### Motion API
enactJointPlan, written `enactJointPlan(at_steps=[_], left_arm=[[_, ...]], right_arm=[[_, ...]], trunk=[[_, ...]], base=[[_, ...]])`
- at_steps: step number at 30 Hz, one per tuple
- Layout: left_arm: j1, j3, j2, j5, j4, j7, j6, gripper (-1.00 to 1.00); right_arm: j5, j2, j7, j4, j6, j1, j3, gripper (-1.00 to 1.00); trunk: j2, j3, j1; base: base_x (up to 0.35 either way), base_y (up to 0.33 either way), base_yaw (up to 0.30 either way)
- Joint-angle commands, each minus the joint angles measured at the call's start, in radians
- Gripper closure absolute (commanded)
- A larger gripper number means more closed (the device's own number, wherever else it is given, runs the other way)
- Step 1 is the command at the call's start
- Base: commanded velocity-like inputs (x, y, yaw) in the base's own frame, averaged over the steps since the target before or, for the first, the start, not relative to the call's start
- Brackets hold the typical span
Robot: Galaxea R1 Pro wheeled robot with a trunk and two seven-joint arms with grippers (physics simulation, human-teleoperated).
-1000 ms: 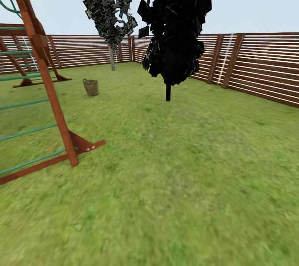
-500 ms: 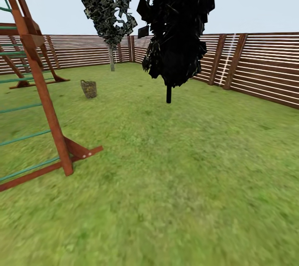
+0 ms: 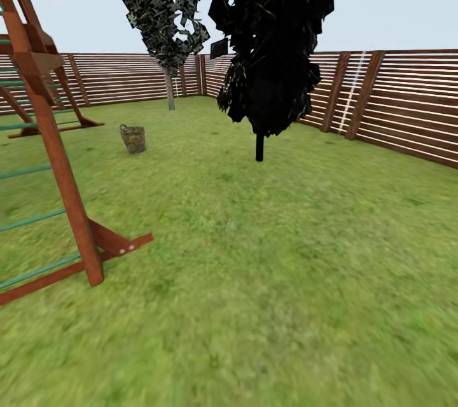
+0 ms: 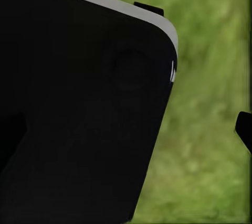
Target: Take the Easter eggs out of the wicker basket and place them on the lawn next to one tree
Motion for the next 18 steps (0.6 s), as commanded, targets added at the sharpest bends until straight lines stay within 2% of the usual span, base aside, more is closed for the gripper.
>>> enactJointPlan(at_steps=[1, 18], left_arm=[[0.001, 0.001, 0.000, 0.001, -0.002, -0.001, -0.001, -1.00], [0.001, 0.001, 0.000, 0.001, -0.002, -0.001, -0.001, -1.00]], right_arm=[[0.001, 0.000, 0.000, 0.000, -0.003, -0.001, 0.007, -1.00], [0.002, -0.001, 0.000, 0.000, -0.002, 0.000, 0.009, -1.00]], trunk=[[0.000, -0.001, 0.001], [0.000, -0.001, 0.001]], base=[[0.340, 0.000, 0.000], [0.340, 0.000, 0.000]])
